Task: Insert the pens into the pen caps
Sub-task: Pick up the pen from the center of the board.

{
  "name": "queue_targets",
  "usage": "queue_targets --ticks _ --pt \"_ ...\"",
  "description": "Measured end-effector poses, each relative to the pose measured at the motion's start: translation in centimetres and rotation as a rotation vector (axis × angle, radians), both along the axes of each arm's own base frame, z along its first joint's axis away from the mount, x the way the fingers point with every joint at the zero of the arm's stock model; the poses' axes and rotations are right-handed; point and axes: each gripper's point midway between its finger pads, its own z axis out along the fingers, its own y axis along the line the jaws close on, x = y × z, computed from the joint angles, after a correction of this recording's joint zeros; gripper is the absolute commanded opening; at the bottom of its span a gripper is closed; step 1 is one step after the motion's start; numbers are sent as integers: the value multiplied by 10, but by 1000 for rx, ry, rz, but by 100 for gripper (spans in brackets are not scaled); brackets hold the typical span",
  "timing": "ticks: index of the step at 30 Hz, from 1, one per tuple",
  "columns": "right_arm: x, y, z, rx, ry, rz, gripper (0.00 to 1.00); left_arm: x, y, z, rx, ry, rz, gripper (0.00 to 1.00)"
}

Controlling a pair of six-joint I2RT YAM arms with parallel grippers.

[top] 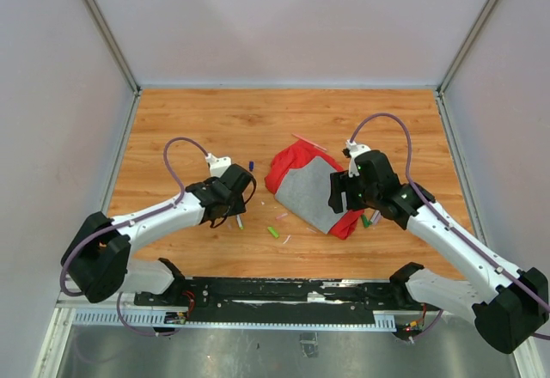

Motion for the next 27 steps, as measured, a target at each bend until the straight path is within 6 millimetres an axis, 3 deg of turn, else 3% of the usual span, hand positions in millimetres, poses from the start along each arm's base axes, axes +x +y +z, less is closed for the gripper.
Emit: queue_targets --ticks 14,27 --pt "-3 -2 -7 -7 15 -3 75 8 -2 -26 46 28 13 36" --pt "-3 -2 -2 5 1 -6 77 10 -5 -38 53 46 24 31"
